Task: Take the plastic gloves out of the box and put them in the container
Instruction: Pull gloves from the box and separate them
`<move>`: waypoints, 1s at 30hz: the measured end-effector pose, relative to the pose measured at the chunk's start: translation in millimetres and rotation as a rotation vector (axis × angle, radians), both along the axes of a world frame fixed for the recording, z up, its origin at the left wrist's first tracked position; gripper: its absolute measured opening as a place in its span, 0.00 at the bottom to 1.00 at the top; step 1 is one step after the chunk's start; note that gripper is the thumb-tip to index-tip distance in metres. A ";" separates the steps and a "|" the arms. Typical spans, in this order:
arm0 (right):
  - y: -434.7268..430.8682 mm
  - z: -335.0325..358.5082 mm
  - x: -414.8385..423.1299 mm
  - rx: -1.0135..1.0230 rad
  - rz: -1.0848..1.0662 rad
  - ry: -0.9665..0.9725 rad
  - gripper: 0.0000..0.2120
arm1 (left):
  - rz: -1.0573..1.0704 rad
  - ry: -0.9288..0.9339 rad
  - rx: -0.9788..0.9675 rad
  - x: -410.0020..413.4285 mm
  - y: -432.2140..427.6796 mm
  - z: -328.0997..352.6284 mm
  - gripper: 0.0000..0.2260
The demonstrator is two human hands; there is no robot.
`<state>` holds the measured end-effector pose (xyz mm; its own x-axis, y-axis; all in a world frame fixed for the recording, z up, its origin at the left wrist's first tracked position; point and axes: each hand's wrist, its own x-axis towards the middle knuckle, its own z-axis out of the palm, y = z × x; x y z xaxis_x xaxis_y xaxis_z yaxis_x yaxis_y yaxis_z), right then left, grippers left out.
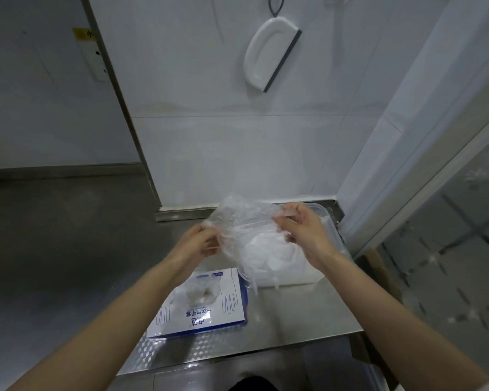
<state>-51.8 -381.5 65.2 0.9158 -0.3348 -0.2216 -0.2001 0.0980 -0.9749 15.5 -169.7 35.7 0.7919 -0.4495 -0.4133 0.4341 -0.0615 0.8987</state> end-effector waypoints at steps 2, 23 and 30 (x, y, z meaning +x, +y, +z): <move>-7.4 3.0 2.5 -0.070 0.072 0.019 0.11 | -0.175 0.040 -0.039 3.8 -1.8 5.7 0.20; -75.8 16.7 30.7 -0.452 -0.122 -0.308 0.05 | 0.123 -0.562 0.004 46.8 -83.3 57.2 0.08; -100.6 -23.9 10.0 -1.012 0.060 -0.543 0.17 | -0.133 -1.229 0.197 39.5 -66.7 25.7 0.03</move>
